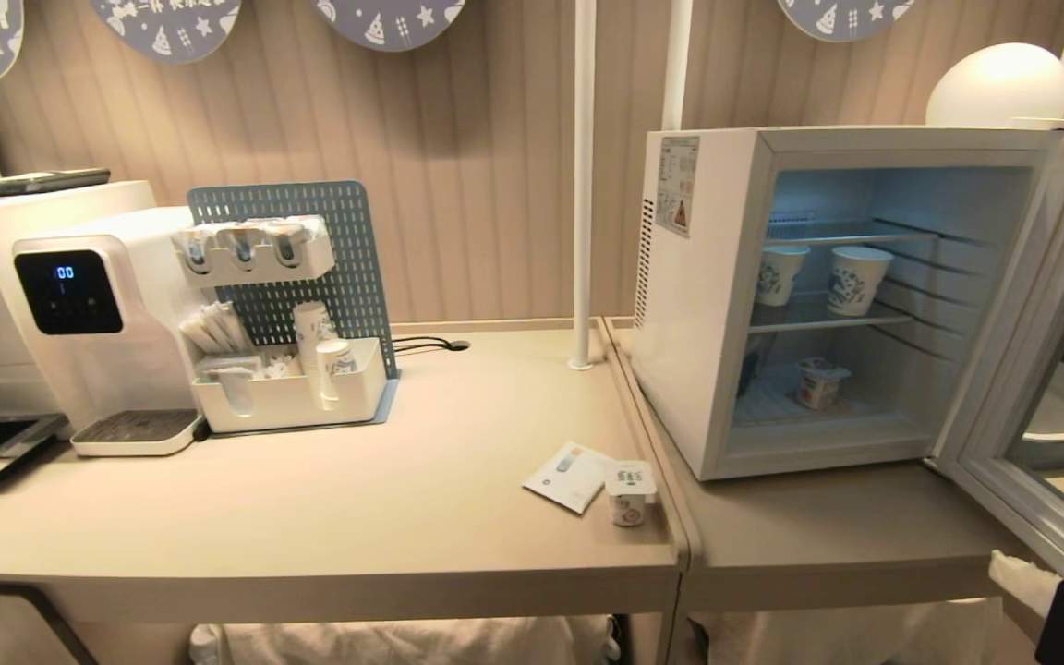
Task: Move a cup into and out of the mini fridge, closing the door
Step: Take the yoghurt out of the freezer
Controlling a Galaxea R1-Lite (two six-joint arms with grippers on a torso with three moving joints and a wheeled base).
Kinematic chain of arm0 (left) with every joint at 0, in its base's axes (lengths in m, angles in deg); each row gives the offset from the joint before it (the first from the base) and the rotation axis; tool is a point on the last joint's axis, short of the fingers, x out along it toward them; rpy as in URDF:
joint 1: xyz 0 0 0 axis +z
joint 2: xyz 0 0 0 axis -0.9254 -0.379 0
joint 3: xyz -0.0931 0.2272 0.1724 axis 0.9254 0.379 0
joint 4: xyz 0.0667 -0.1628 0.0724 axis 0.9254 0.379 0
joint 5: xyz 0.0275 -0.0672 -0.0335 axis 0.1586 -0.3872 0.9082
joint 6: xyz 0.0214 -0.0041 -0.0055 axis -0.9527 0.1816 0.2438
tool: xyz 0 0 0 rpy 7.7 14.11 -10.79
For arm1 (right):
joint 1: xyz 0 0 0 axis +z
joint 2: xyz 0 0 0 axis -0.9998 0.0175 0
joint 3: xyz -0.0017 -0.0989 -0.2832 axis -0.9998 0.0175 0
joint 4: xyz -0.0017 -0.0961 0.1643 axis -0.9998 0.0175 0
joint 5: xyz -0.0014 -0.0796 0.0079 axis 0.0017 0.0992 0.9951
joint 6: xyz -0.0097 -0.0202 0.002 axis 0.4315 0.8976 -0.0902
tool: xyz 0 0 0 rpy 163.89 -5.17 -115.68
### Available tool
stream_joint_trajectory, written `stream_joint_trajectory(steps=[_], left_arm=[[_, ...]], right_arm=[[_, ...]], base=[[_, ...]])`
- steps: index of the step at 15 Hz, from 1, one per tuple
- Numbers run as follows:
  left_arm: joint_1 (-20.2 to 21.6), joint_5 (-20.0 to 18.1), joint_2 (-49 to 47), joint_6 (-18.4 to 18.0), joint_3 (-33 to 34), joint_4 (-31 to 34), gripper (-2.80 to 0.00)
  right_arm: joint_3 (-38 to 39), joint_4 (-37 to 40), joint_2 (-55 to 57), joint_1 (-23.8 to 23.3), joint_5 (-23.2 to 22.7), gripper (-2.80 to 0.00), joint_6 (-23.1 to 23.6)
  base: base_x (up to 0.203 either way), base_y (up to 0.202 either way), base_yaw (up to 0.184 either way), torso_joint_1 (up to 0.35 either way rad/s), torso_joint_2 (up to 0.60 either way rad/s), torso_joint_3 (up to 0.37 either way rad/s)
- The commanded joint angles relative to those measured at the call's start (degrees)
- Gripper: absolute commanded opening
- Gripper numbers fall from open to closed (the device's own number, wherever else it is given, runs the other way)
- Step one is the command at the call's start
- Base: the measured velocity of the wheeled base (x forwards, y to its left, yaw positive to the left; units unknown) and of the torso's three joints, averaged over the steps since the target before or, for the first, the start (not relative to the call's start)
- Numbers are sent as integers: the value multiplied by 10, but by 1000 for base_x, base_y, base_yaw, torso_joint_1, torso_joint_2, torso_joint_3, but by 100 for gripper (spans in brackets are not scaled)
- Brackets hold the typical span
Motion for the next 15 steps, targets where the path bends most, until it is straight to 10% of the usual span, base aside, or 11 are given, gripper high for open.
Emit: stream_joint_trajectory(steps=[1,11,13,15], left_arm=[[0,0,-1,0,1,0,-280],[0,0,-1,0,1,0,-280],[0,0,-1,1,1,0,-280],[0,0,-1,0,1,0,-280]], right_arm=[[2,-1,2,0,1,-280,-2],[-16,-6,92,0,-30,-280,5],[-37,-10,176,-4,-30,0,2],[-58,-46,275,-15,-34,0,2]], base=[[-1,-191,2,3,2,-2],[0,-120,-1,2,1,1],[0,0,0,0,0,0],[0,0,0,0,0,0]])
